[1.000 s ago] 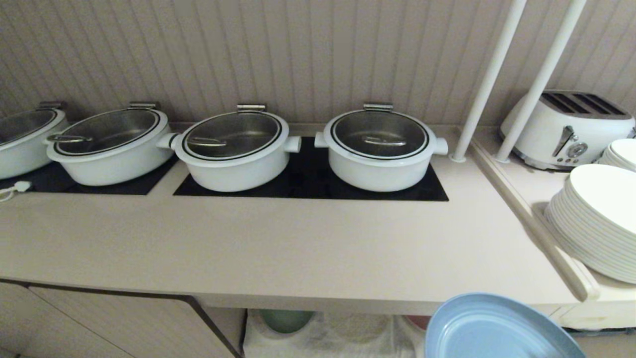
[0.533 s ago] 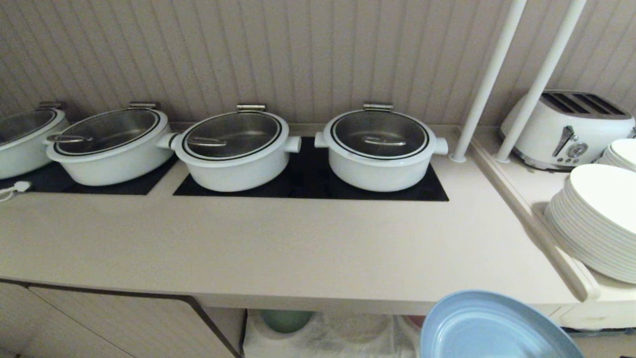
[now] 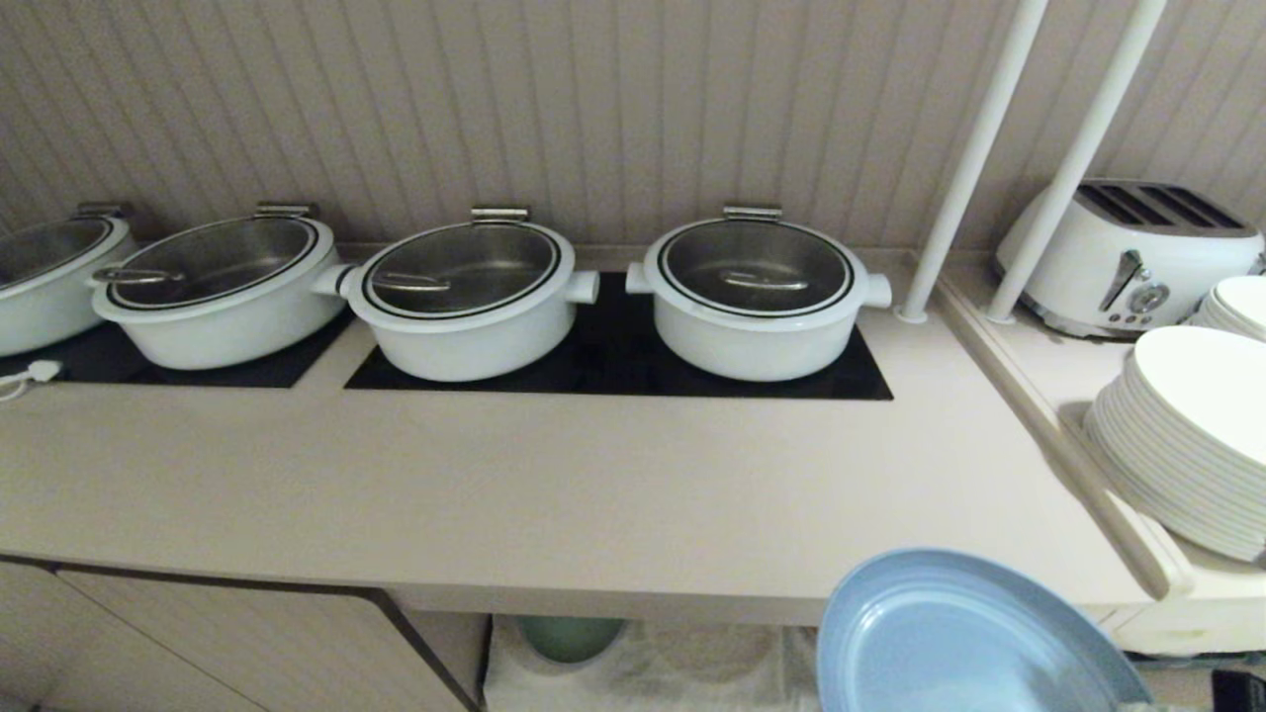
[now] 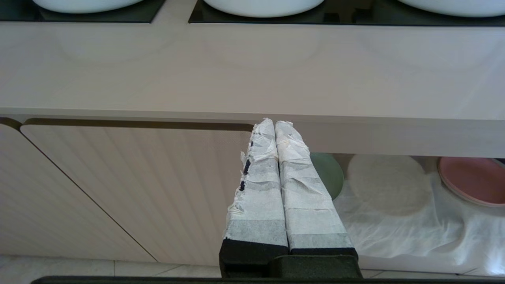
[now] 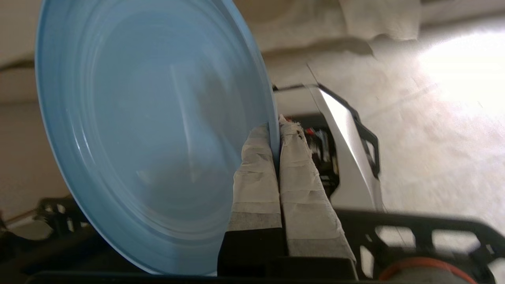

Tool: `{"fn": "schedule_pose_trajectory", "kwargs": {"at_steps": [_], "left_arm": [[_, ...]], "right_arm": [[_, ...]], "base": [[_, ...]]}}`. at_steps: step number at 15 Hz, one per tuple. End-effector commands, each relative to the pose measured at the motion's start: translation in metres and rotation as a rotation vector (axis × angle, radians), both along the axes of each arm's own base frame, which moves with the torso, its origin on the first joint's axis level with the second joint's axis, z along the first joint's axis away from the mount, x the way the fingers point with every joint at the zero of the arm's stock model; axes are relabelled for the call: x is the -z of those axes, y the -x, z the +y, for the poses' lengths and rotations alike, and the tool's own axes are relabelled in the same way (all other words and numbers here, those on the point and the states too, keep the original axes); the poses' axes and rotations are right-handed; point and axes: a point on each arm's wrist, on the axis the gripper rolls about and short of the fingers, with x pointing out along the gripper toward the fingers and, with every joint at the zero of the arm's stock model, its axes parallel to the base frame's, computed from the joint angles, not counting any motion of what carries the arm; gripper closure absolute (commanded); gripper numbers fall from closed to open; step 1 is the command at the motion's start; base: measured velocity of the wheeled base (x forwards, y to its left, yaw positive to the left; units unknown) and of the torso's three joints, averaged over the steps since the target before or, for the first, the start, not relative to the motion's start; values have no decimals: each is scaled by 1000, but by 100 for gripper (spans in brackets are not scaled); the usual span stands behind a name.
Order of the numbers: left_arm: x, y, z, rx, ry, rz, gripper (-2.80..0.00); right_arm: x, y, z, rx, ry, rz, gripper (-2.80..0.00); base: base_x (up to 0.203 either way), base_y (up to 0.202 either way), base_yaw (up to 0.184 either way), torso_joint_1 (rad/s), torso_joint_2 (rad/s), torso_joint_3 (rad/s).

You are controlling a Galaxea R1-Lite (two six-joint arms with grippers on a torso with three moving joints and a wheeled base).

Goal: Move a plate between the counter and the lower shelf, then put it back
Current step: Put the plate

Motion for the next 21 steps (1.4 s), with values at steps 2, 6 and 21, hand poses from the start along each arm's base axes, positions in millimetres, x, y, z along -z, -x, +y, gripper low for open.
{"fn": "schedule_pose_trajectory", "kwargs": {"at_steps": [2,6,21], "left_arm": [[0,0,0,0,0,0,0],[0,0,0,0,0,0,0],[0,0,0,0,0,0,0]], "right_arm": [[-1,-23,9,-22,2,7,0],[5,-52,19,-53,14,23,0],[47,-204,74,-82,-12,66,0]], "base": [[0,0,0,0,0,0],[0,0,0,0,0,0],[0,0,0,0,0,0]]}}
